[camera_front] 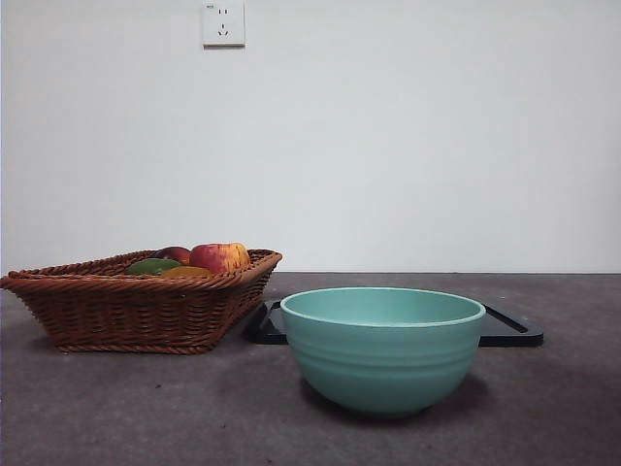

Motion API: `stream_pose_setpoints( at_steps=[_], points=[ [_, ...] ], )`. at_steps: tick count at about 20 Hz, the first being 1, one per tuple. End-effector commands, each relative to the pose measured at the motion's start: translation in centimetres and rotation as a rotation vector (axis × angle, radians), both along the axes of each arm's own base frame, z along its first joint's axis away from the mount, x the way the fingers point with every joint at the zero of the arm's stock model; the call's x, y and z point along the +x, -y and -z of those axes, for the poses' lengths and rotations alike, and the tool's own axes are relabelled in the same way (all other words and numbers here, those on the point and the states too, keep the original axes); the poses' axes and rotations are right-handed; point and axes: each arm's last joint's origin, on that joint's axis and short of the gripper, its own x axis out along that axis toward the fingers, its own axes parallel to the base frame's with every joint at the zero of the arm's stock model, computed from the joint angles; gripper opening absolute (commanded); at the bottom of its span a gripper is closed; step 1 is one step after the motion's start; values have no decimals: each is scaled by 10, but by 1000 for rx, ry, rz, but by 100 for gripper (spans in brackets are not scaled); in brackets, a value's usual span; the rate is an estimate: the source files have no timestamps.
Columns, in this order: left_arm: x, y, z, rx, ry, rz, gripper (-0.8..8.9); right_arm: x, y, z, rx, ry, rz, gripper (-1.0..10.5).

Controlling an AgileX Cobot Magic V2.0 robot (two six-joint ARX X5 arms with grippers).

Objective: Pick up the wifruite, put it on the bowl, pick up the plate, put it on desk

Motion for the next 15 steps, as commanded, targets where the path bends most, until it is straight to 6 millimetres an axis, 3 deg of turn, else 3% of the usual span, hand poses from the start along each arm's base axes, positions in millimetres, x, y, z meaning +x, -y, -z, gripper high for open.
stream_pose_setpoints(
  at_steps=[1, 9, 15],
  points=[
    [1, 0, 7, -4, -23, -2, 8, 0, 0, 1, 8, 1, 2, 10],
    [1, 0, 7, -79, -12, -14, 8, 1, 0, -1, 21, 22, 2, 10],
    [1, 0, 7, -362, 27, -62, 8, 1, 0, -3, 173, 5, 11, 10]
  ],
)
